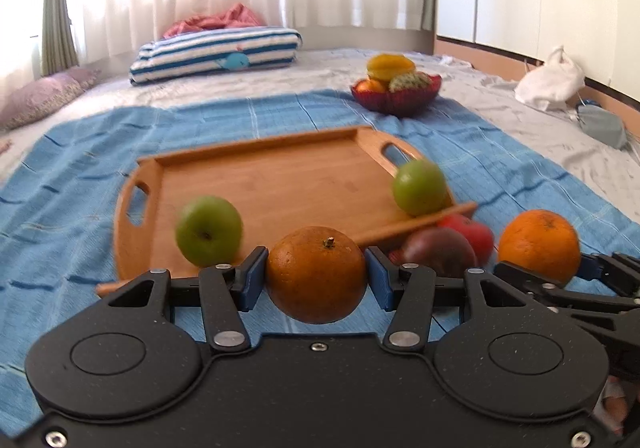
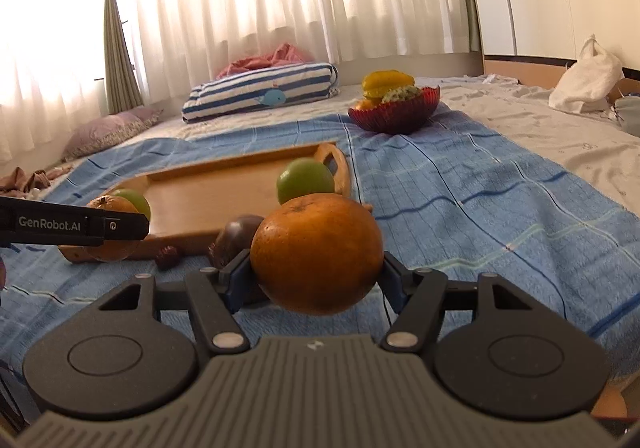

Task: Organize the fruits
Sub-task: 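Carry the orange in the left gripper over the tray while the right carries its orange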

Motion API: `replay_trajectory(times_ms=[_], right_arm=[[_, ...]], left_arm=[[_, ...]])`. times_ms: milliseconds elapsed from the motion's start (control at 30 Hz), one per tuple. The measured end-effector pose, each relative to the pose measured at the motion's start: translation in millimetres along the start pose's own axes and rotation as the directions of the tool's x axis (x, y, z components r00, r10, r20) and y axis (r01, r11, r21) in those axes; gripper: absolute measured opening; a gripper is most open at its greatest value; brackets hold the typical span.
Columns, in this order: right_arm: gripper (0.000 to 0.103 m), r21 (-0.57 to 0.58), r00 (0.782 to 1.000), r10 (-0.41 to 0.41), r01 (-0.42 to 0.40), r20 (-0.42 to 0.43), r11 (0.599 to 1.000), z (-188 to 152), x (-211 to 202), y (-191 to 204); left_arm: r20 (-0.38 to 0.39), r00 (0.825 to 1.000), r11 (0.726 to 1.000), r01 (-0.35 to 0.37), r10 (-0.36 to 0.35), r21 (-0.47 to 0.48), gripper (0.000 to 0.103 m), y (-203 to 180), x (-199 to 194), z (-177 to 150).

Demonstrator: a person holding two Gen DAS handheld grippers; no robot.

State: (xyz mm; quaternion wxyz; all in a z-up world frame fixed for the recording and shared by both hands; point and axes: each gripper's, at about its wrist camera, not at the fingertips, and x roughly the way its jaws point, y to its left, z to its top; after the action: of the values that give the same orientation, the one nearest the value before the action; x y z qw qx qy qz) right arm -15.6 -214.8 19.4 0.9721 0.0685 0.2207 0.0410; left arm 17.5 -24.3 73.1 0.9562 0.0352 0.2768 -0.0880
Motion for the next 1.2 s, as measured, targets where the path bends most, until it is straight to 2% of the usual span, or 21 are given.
replay_trajectory(times_ms=[167, 333, 633, 767, 900, 1200], right_arm=[[0.067, -0.023, 0.999, 0.036, -0.035, 0.032, 0.999, 19, 1, 4], [0.067, -0.015, 0.996, 0.077, -0.076, 0.047, 0.997, 40, 10, 4], [0.067, -0.012, 0.993, 0.105, -0.105, 0.060, 0.994, 79, 38, 1], [0.067, -0.044, 0.993, 0.102, -0.100, 0.062, 0.994, 91, 50, 6], [0.067, -0.002, 0.991, 0.128, -0.128, 0.022, 0.992, 103, 71, 1], [0.067, -0.064, 0.994, 0.093, -0.097, -0.063, 0.993, 122, 125, 6]], left_arm=[[0.038, 0.999, 0.999, -0.008, 0.010, -0.044, 0.051, 22, -6, 20], [0.069, 0.997, 0.998, -0.043, 0.046, -0.049, 0.051, 42, -7, 40], [0.075, 0.994, 0.993, -0.078, 0.085, -0.088, 0.051, 78, 12, 66], [0.047, 0.996, 0.990, -0.070, 0.077, -0.125, 0.050, 93, 31, 73], [0.011, 0.997, 0.986, -0.074, 0.077, -0.152, 0.050, 108, 53, 77], [-0.063, 0.994, 0.982, -0.098, 0.089, -0.164, 0.050, 124, 96, 81]])
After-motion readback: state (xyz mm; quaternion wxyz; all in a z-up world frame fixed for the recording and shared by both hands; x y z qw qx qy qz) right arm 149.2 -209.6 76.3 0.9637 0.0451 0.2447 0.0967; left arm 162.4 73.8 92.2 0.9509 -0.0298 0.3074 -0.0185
